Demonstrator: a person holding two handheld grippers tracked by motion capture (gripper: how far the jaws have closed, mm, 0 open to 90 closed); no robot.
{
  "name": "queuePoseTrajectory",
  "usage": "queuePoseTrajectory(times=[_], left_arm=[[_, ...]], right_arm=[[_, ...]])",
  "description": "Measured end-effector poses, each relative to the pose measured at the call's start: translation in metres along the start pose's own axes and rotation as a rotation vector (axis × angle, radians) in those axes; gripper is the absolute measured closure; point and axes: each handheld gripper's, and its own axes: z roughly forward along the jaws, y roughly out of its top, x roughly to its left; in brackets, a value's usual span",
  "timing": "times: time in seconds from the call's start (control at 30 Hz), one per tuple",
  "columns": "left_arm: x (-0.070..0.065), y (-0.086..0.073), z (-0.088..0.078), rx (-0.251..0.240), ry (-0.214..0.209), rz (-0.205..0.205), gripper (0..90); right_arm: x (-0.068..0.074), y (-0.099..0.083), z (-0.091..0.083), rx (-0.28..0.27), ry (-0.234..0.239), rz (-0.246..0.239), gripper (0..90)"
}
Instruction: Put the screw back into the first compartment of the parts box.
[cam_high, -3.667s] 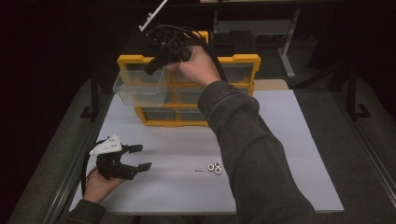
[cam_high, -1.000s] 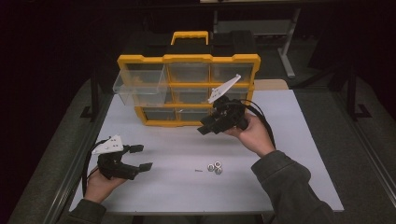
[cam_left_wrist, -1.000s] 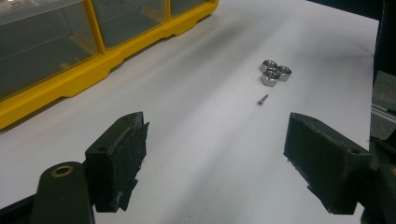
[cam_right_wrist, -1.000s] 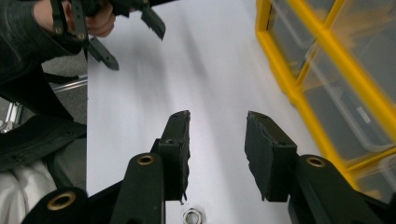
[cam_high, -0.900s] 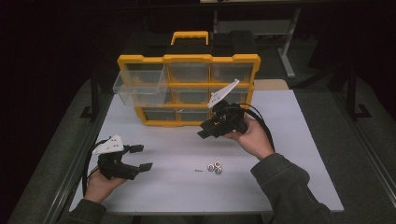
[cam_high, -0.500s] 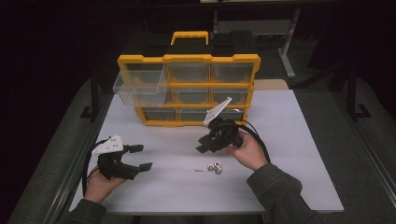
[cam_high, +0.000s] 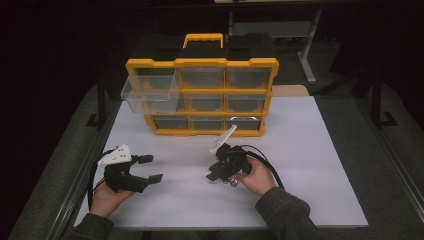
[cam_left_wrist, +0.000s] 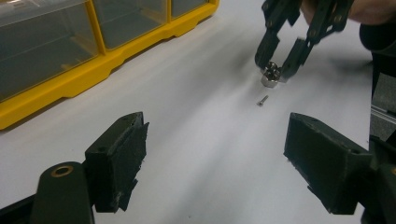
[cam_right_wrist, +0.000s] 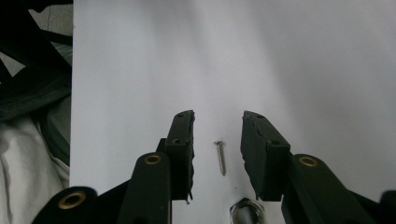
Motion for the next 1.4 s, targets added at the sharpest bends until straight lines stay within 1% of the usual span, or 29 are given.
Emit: queuePoseTrajectory(times=[0.03,0.1,0.13,0.17,0.27,0.33,0.4,0.43,0.47,0.5,0.57,0.6,0.67,0.73,0.77,0.83,0.87,0.93,1.0,1.07,1.13,1.17,1.27,1.3,1.37,1.4], left_arm=[[0.0,0.0,0.0,0.002,0.001,-0.003,20.7],[0.0,0.0,0.0,0.0,0.0,-0.004,20.7],[0.0,0.0,0.0,-0.001,0.0,-0.004,20.6],[0.0,0.0,0.0,-0.001,0.0,-0.004,20.7],[0.001,0.0,-0.001,0.001,0.001,-0.003,20.7],[0.001,0.0,-0.001,-0.003,0.001,-0.005,20.7],[0.001,0.0,-0.001,0.0,0.0,-0.003,20.7],[0.001,0.0,-0.001,0.003,0.0,-0.003,20.7],[0.001,0.0,-0.001,0.003,0.001,-0.002,20.6],[0.001,0.0,-0.001,-0.001,0.002,-0.003,20.7],[0.001,0.0,-0.001,-0.001,0.001,-0.003,20.7],[0.001,0.0,-0.001,-0.002,0.0,-0.006,20.7],[0.001,0.0,-0.001,-0.001,0.001,-0.003,20.7],[0.001,0.0,-0.001,-0.005,0.0,-0.005,20.7],[0.001,0.0,-0.001,-0.005,0.0,-0.004,20.7],[0.001,0.0,-0.001,-0.005,0.0,-0.006,20.7],[0.001,0.0,-0.001,-0.003,0.0,-0.006,20.7],[0.001,0.0,0.0,-0.003,-0.001,-0.008,20.6],[0.001,0.0,0.0,-0.003,-0.001,-0.008,20.6],[0.001,0.0,-0.001,-0.001,-0.002,-0.007,20.6],[0.001,0.0,-0.001,-0.005,-0.002,-0.007,20.5],[0.0,0.0,0.0,-0.014,-0.002,-0.019,20.6],[0.0,0.0,-0.001,-0.009,-0.002,-0.016,20.6],[0.0,0.0,-0.001,-0.011,-0.002,-0.016,20.6],[0.0,0.0,-0.001,-0.007,-0.002,-0.015,20.5],[0.0,0.0,-0.001,-0.003,-0.002,-0.015,20.6]], right_arm=[[0.0,-0.001,0.004,0.008,-0.006,-0.009,63.9],[0.0,-0.003,0.009,0.027,-0.009,-0.001,64.7],[-0.001,-0.005,0.012,0.025,-0.01,-0.009,65.9],[-0.001,-0.006,0.014,0.034,-0.011,-0.002,66.6],[-0.001,-0.006,0.02,0.057,-0.024,-0.01,68.8],[0.0,-0.006,0.023,0.058,-0.027,-0.012,70.1],[0.001,-0.005,0.026,0.071,-0.038,-0.031,70.2],[0.002,-0.005,0.027,0.082,-0.046,-0.032,71.0],[0.002,-0.005,0.029,0.089,-0.053,-0.047,72.3],[0.002,-0.005,0.031,0.084,-0.051,-0.058,74.2],[0.004,-0.007,0.03,0.078,-0.08,-0.062,79.3],[0.004,-0.007,0.03,0.071,-0.088,-0.077,81.0],[0.003,-0.008,0.03,0.069,-0.097,-0.072,83.4],[0.001,-0.008,0.03,0.063,-0.089,-0.071,85.7],[0.0,-0.009,0.03,0.067,-0.076,-0.041,85.8],[-0.003,-0.009,0.03,0.059,-0.054,-0.036,85.9],[-0.004,-0.009,0.03,0.061,-0.042,-0.025,85.9],[-0.007,-0.009,0.03,0.056,-0.03,-0.021,86.0],[-0.008,-0.009,0.027,0.049,-0.026,-0.013,86.0],[-0.011,-0.008,0.022,0.027,-0.014,-0.003,86.0],[-0.014,-0.007,0.015,0.007,-0.005,0.019,86.0],[-0.016,-0.006,0.012,-0.001,0.002,0.028,86.0],[-0.02,-0.002,0.0,-0.021,0.006,0.041,85.9],[-0.021,0.0,-0.006,-0.028,-0.001,0.046,85.9],[-0.022,0.002,-0.015,-0.044,0.007,0.059,85.8],[-0.023,0.004,-0.018,-0.046,0.005,0.057,85.8]])
